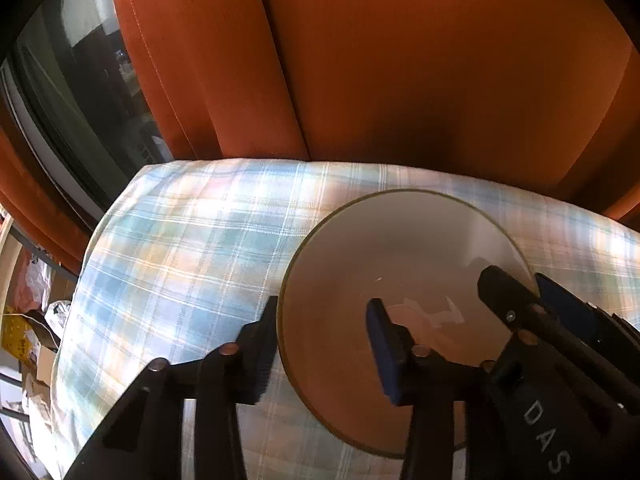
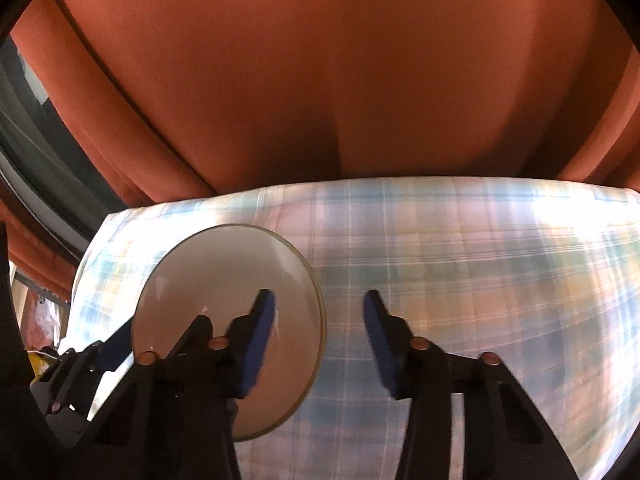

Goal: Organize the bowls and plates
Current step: 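Move both tools to the last white bowl and grip its rim, then lift the bowl with both tools and carry it toward the other bowls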

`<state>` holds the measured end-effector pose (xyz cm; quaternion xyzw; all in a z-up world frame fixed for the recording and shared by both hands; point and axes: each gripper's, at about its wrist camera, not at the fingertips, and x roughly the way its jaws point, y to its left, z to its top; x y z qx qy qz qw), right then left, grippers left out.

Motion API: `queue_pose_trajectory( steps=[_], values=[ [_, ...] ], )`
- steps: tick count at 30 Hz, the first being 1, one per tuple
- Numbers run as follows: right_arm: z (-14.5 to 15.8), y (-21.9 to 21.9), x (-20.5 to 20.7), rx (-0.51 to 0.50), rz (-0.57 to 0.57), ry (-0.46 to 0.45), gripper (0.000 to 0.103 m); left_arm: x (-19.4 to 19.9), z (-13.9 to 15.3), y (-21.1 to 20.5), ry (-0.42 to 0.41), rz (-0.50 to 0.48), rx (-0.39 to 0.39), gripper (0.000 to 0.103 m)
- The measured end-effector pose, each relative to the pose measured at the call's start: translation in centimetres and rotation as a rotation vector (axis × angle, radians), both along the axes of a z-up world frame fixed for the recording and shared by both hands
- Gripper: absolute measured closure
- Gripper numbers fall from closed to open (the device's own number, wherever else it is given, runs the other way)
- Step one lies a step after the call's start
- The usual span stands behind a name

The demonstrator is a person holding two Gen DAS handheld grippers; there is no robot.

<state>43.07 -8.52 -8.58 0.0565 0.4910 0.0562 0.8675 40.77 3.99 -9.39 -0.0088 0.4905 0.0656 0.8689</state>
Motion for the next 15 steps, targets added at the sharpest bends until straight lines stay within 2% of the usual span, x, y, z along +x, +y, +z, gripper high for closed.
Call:
queue_pose_trajectory(
  steps=[2,4,7,15],
  values=[
    [-0.5,0.1,0.2,0.003,0.007,0.003,0.069,0.1,-0.2,0.0,0.005,0.003,0.0,0.067],
    [-0.8,0.1,0.3,0.005,0.013,0.003,0.082,0.2,-0.3,0.1,0.003,0.009,-0.003,0.069],
    [-1.2,0.3,0.4,0.015,0.029,-0.001,0.086,0.4,-0.4,0.2,-0.003,0.016,-0.009,0.072],
    [-1.1,0.2,0.1,0.015,0.028,0.006,0.086,0.2,-0.2,0.0,0.022,0.022,-0.02,0.072]
  ],
)
